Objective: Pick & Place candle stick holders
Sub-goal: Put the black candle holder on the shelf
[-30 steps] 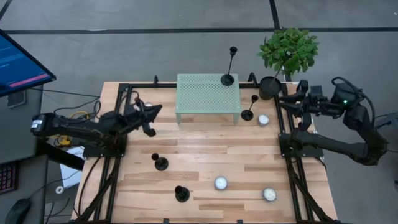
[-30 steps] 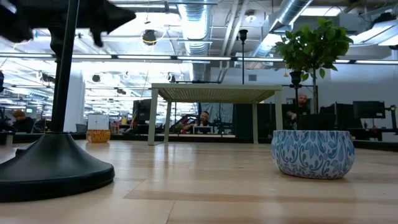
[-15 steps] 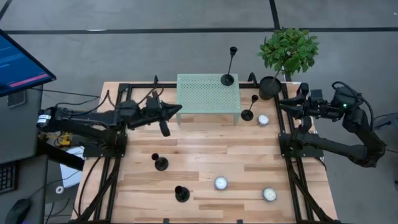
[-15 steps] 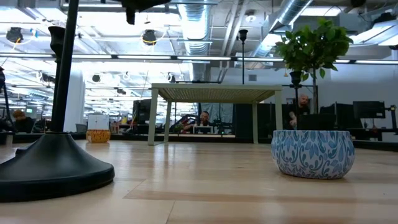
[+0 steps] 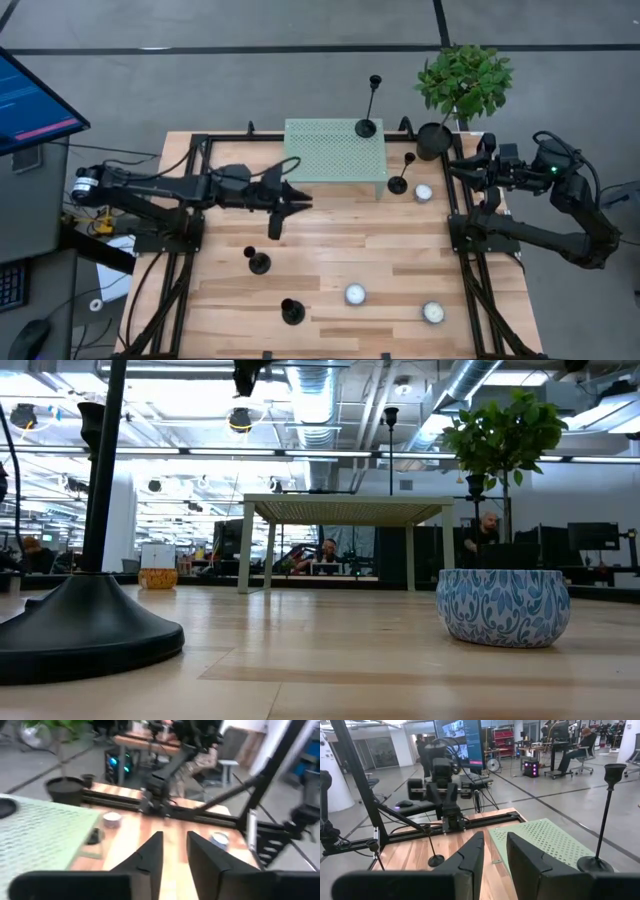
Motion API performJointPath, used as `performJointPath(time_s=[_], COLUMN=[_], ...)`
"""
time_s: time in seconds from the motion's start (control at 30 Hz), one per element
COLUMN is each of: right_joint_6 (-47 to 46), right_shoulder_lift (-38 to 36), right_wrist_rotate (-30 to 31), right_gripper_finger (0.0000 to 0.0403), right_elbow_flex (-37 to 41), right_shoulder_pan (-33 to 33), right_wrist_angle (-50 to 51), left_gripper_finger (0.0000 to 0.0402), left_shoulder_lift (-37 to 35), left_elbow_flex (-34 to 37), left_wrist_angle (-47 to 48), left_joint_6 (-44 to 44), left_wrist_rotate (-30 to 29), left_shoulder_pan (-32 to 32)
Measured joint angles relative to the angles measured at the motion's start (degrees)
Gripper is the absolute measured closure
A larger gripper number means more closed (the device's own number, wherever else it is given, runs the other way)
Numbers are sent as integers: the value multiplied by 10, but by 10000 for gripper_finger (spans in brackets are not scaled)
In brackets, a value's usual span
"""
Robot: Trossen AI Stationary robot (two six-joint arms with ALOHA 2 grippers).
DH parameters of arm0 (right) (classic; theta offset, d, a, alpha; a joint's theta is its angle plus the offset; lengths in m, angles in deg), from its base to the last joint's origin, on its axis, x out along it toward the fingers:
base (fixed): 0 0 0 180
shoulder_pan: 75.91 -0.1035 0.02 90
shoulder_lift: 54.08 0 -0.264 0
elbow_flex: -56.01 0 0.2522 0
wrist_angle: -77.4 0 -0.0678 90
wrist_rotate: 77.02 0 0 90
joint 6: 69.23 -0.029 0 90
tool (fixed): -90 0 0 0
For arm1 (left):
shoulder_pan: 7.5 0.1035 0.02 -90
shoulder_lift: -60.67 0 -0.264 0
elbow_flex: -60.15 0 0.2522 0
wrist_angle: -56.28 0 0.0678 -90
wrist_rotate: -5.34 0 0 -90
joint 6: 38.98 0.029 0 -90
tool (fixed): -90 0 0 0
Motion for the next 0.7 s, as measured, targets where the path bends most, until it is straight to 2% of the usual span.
performJointPath(time_s=[0.23,0.37,0.7], right_joint_6=[0,-1,-2], right_shoulder_lift=[0,0,0], right_wrist_rotate=[0,-1,-1], right_gripper_finger=[327,327,327], right_elbow_flex=[0,0,0], right_shoulder_pan=[0,0,0], right_wrist_angle=[0,1,2], left_gripper_finger=[242,216,205], left_shoulder_lift=[6,6,22], left_elbow_flex=[-46,-64,-70], left_wrist_angle=[12,60,92], left_joint_6=[-2,-2,-76], left_wrist_rotate=[-4,-52,-121], left_shoulder_pan=[-74,-127,-227])
